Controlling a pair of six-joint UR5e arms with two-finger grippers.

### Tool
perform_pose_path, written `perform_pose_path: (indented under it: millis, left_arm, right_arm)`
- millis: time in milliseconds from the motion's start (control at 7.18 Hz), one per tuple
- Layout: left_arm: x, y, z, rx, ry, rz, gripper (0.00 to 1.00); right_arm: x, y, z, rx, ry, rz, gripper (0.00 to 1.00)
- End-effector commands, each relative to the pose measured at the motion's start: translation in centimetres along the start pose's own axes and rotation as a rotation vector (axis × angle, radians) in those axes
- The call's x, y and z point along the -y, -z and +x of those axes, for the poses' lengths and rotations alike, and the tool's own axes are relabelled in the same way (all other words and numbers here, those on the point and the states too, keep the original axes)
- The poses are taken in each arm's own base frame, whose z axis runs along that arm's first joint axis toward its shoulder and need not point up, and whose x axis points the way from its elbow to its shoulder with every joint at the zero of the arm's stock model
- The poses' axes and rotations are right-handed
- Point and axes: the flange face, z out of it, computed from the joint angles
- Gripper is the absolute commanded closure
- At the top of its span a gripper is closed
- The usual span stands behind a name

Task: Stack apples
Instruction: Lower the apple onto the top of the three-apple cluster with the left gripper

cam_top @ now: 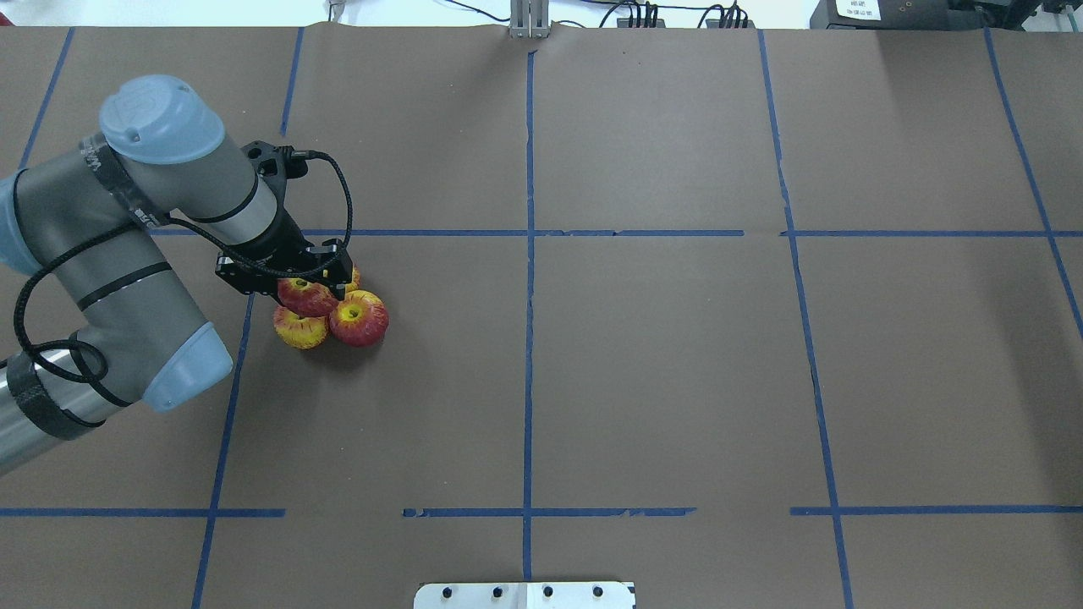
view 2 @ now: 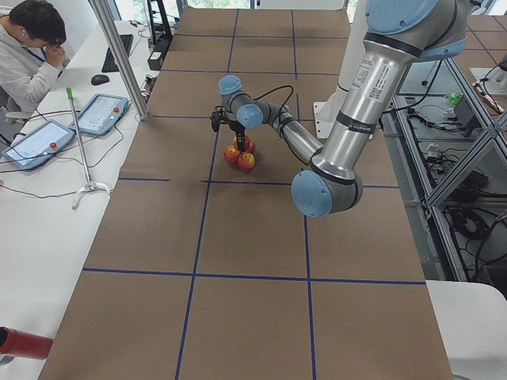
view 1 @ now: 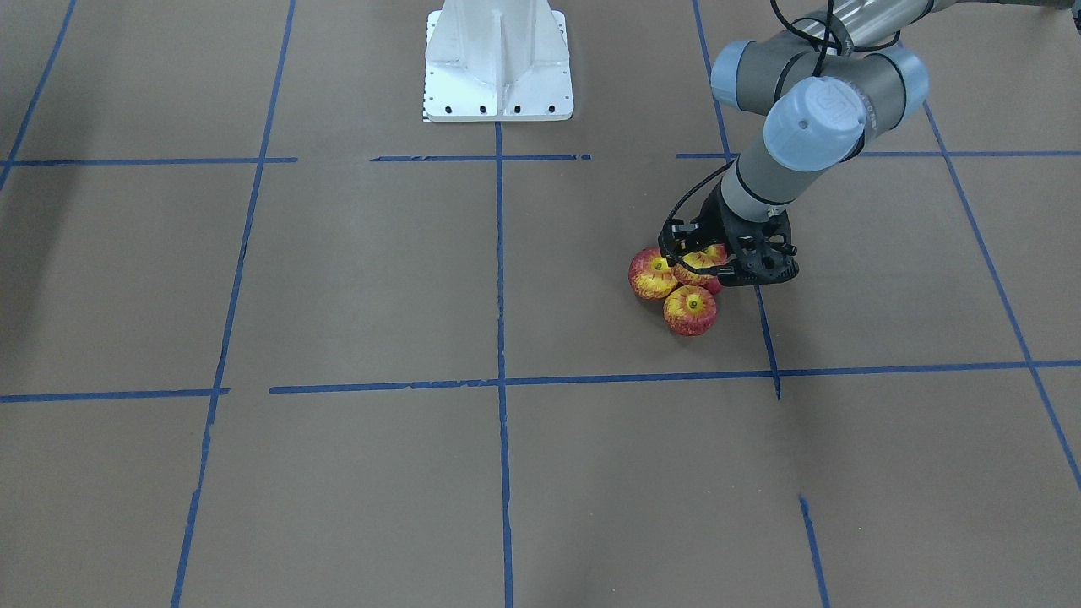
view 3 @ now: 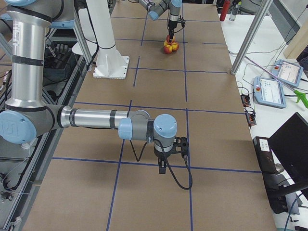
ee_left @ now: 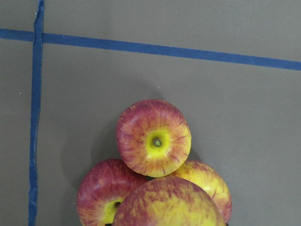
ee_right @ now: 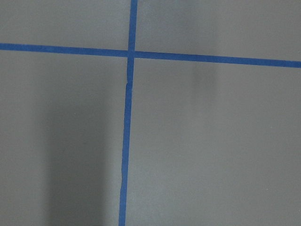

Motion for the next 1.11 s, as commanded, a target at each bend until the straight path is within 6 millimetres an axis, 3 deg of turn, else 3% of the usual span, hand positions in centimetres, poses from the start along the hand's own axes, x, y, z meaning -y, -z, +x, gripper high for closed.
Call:
perform_pose_path:
  millis: [0, 696, 835, 975]
  left_arm:
    - [-0.13, -1.04, 0.02, 0.011, -0.006, -0.013, 0.98]
    - [-0.18, -1.07, 0.15, -0.022, -0.034, 0.002, 0.94]
    - [-0.19, -1.12, 0.06, -0.021, -0.033, 0.001, 0.85]
    - [-0.23, -1.25, 0.07, -0.021, -0.032, -0.002, 0.32]
  right_arm:
    - [0.0, 0.0, 0.0, 0.0, 0.0, 0.0, 0.0]
    - [0.0, 0.0, 0.0, 0.0, 0.0, 0.0, 0.0]
    - [0.0, 0.0, 0.0, 0.0, 0.0, 0.0, 0.0]
    - [0.0, 0.0, 0.0, 0.0, 0.0, 0.0, 0.0]
